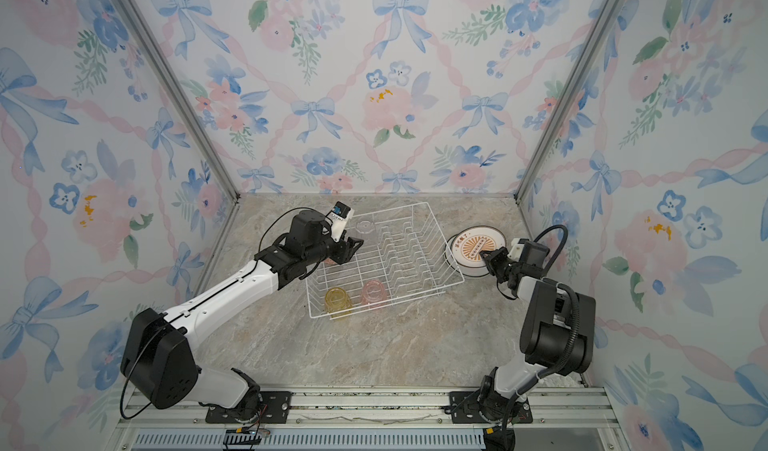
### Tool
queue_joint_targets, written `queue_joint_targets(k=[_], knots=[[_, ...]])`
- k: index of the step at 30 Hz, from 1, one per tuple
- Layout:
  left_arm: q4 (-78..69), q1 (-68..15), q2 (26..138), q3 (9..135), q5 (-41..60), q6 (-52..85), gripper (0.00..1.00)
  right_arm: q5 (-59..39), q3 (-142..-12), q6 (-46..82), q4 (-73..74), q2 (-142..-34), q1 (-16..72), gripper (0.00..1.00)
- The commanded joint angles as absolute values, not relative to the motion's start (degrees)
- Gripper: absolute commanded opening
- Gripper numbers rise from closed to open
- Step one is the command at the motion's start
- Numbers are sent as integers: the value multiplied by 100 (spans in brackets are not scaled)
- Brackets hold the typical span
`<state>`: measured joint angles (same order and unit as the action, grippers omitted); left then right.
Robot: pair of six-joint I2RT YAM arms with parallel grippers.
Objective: Unload the mixed dishes from the dish rack
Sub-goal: 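Lower the plate onto the stack with the right gripper while the left withdraws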
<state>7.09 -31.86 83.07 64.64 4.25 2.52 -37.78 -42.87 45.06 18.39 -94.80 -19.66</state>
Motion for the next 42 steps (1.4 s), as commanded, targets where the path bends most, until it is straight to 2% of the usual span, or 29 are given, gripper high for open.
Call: queue_joint_targets(k=[1,7,9,11,14,28,42], knots=[[775,-3199,8139,6416,386,167,59,-3969,-4377,4651,2327,-9737,-1861,0],[793,-3199,8104,6394,371,158,59,-4054,-4368,4772,2530,-10029,-1837,1],[800,-3200,8104,6391,389,158,60,-4081,-4358,4750,2476,-10055,-1837,5],[800,-3205,8107,6390,401,158,59,-4062,-4381,4621,2242,-10005,-1839,17],[798,-3202,8112,6390,418,156,59,-3989,-4451,4328,1730,-9870,-1838,24],[794,-3204,8084,6319,448,108,59,-3010,-5391,2383,-1305,-9511,-1761,52],[791,-3202,8089,6285,491,64,59,-1689,-5893,1504,-2656,-9250,-1507,61]])
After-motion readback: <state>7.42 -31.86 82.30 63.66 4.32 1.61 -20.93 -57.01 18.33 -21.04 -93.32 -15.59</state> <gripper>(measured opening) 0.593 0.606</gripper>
